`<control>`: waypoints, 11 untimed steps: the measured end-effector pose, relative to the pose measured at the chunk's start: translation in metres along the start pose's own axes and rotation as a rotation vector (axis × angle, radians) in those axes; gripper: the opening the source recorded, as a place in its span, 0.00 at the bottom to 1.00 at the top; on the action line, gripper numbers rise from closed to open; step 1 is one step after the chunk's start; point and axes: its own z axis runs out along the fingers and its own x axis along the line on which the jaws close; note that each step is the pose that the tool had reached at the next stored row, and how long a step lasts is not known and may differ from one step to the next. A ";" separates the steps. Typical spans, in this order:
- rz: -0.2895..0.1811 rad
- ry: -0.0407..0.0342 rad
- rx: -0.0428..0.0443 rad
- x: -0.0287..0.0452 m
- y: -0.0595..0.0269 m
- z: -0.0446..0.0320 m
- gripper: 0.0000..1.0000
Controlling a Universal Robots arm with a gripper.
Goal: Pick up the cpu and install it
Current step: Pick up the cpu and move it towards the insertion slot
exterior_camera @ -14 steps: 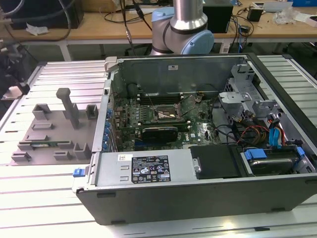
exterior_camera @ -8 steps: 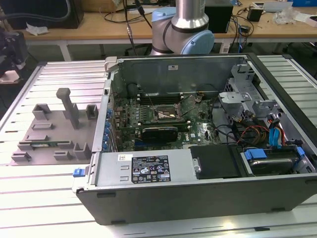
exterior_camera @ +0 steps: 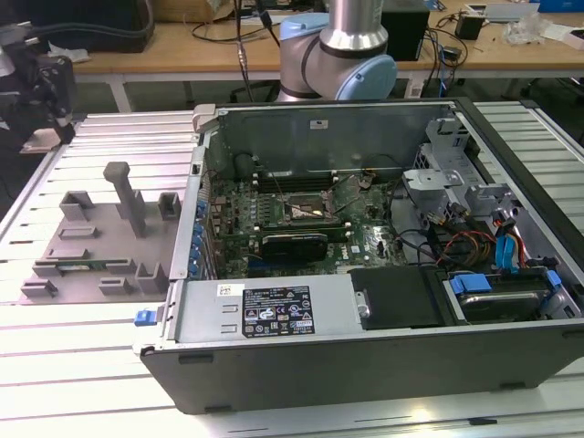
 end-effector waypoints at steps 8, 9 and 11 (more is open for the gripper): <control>0.000 0.0001 0.0000 -0.0273 0.0007 -0.0004 0.55; 0.000 0.0001 0.0000 -0.0296 0.0008 -0.0004 0.55; 0.000 0.0000 -0.0001 -0.0353 0.0009 -0.0005 0.55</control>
